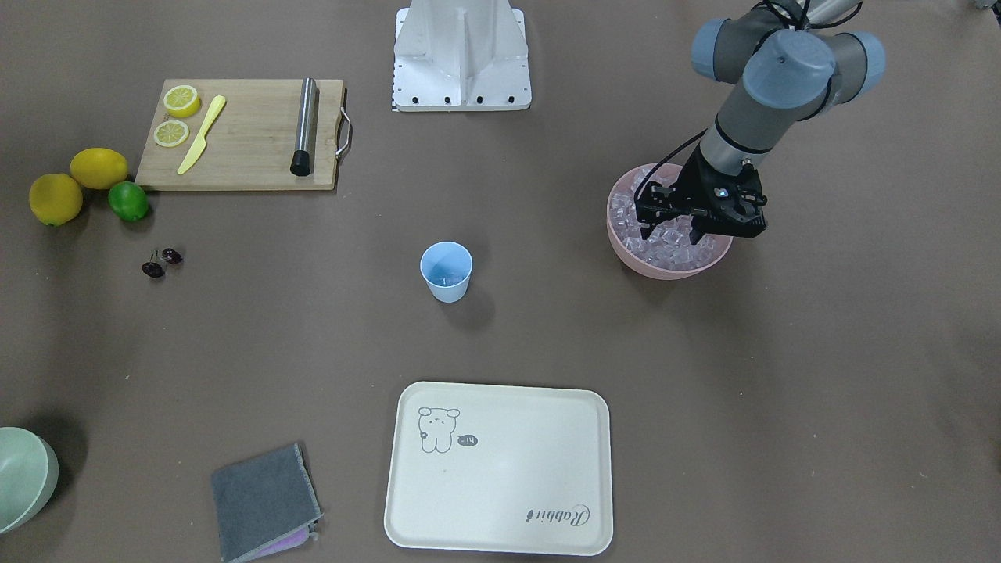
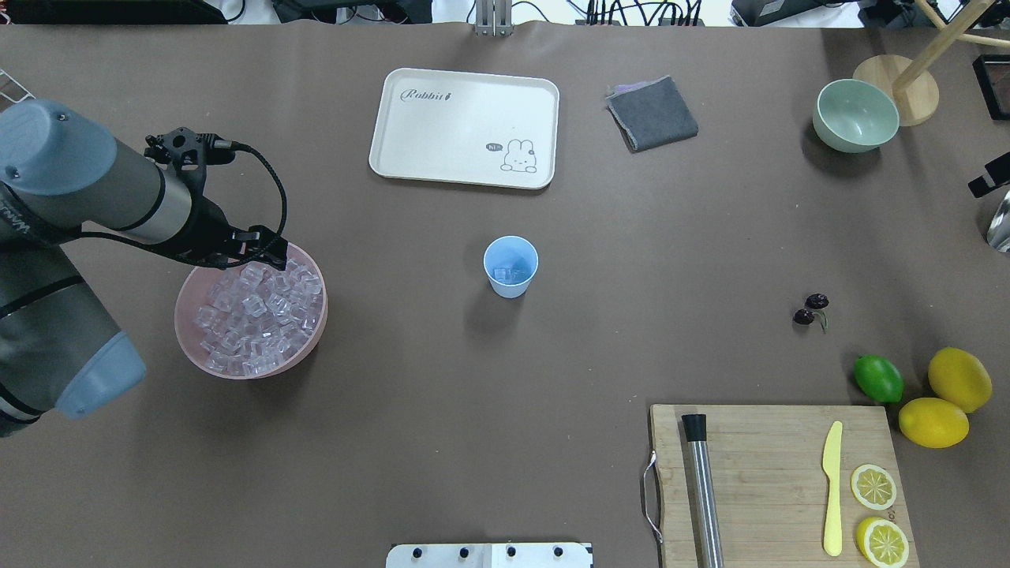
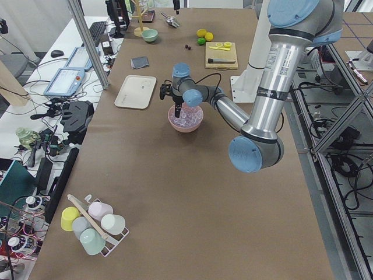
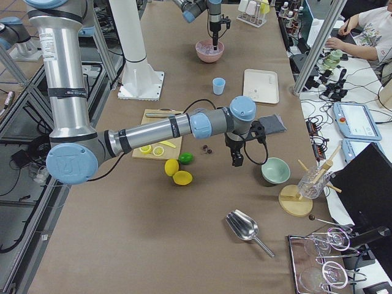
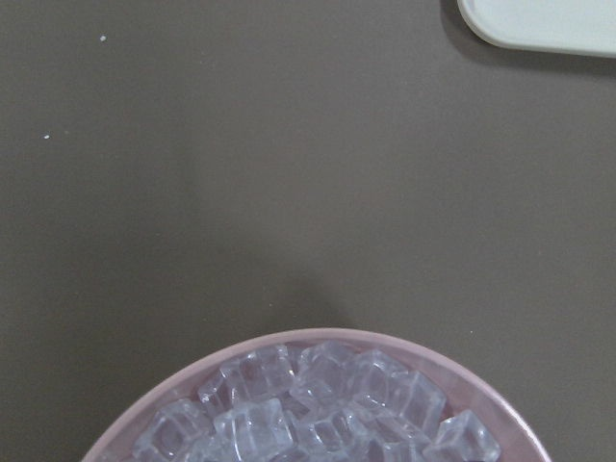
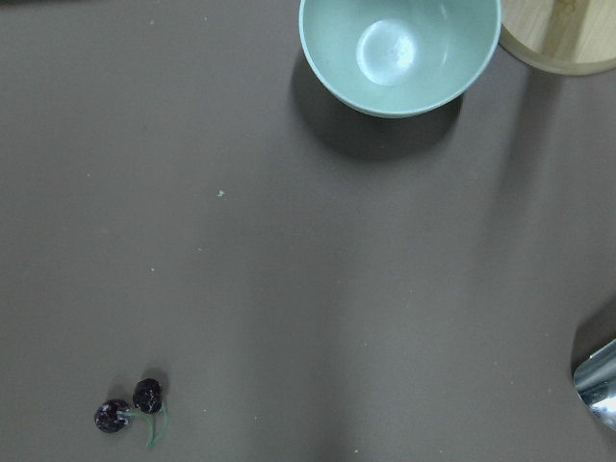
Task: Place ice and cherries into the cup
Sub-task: 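Lower the left gripper into the ice bowl and grasp another cube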
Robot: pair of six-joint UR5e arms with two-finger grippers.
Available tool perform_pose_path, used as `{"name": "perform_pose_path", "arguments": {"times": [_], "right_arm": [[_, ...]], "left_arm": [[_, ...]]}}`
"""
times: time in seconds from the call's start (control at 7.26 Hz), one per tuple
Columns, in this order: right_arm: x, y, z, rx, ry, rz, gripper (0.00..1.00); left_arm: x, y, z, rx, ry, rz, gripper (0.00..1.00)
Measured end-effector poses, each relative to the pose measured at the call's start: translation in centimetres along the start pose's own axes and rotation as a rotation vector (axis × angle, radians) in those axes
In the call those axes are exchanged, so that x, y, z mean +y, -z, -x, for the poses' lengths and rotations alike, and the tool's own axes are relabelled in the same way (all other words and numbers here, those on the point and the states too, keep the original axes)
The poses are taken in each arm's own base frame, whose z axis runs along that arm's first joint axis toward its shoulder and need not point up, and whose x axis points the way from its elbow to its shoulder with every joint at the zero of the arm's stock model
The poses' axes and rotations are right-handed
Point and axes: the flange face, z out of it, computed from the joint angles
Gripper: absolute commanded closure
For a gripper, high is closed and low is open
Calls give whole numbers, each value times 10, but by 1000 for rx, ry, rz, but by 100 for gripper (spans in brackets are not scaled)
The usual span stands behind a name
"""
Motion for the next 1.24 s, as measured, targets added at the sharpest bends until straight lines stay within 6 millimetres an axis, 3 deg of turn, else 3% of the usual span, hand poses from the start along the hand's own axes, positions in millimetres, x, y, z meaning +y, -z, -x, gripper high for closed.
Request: {"name": "perform_pose_path", "arguments": {"times": [0.55,0.83,1.24], "right_arm": [[3,-4,-4,4,-7,9,0],[4,-5,-5,3,-9,11,0],[5,-6,-5,2,-12,12,0]], "left_arm": [[17,-15,1,-24,-4,13,24],[23,-16,-2,-24,-13,13,38],[27,-17,-5,-21,-19,17,42]]}}
